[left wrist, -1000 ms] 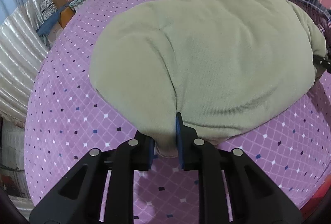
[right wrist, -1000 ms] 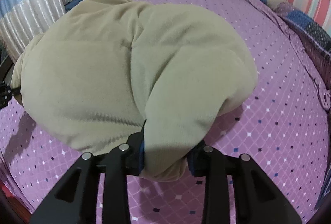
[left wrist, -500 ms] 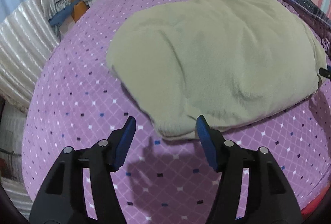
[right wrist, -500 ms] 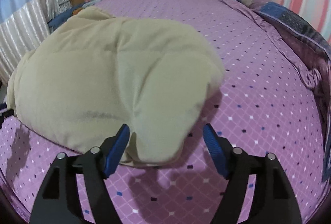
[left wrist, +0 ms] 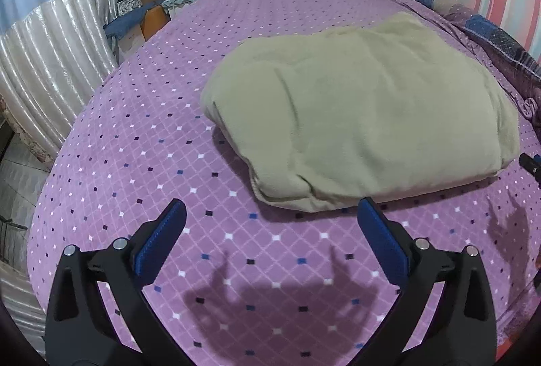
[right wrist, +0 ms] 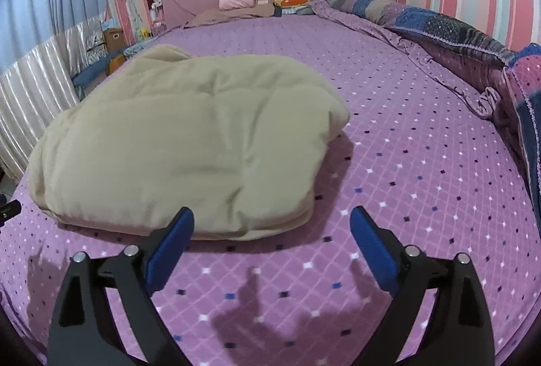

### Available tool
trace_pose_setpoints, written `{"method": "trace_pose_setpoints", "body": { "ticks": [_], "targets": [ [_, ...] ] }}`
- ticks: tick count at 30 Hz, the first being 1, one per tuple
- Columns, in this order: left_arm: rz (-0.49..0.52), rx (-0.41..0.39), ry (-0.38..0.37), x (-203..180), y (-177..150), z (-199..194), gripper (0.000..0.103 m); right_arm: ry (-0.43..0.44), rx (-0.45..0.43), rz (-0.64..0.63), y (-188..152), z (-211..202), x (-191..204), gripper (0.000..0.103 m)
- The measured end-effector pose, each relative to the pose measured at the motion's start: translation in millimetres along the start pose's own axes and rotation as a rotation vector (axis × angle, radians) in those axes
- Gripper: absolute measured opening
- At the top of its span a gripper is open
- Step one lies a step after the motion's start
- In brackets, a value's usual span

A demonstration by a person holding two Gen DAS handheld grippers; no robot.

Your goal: Fold large clothes

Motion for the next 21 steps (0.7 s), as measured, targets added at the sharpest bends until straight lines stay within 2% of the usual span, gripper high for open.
{"method": "trace_pose_setpoints", "body": {
  "ticks": [5,10,15,17,19,21],
  "targets": [
    [0.004,-0.051,0.046,-19,15,-22,0.1,-0.015,-0.034,0.014,3,-24,13,0.101],
    [-0.042,-0.088,0.033,-29,24,-55,0.1,-0.024,-0.054,-0.005,7,-53,30,0.101],
    [0.0,-0.102,0.12,-44,38,-70,0.1,-0.025,-0.067,-0.029,8,-73,44,0.101],
    [0.013,-0.116,0.131,-49,37,-81,0.1,-0.03,-0.072,-0.043,9,-81,51,0.101],
    [0.014,-0.125,0.118,-56,36,-91,0.1,-0.021,-0.074,-0.06,11,-89,57,0.101],
    [0.008,-0.127,0.072,-62,35,-96,0.1,-0.006,-0.09,-0.069,17,-99,62,0.101]
  ]
}}
Point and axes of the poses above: each gripper's, at about its wrist camera, not at the fingertips, and z roughly the way its jaws point, x to its left, y to its top, the point moved 8 cm from there along z, roughly the way its jaws point, and after that the axes turned 8 degrees about -y, right-handed, at the moved point
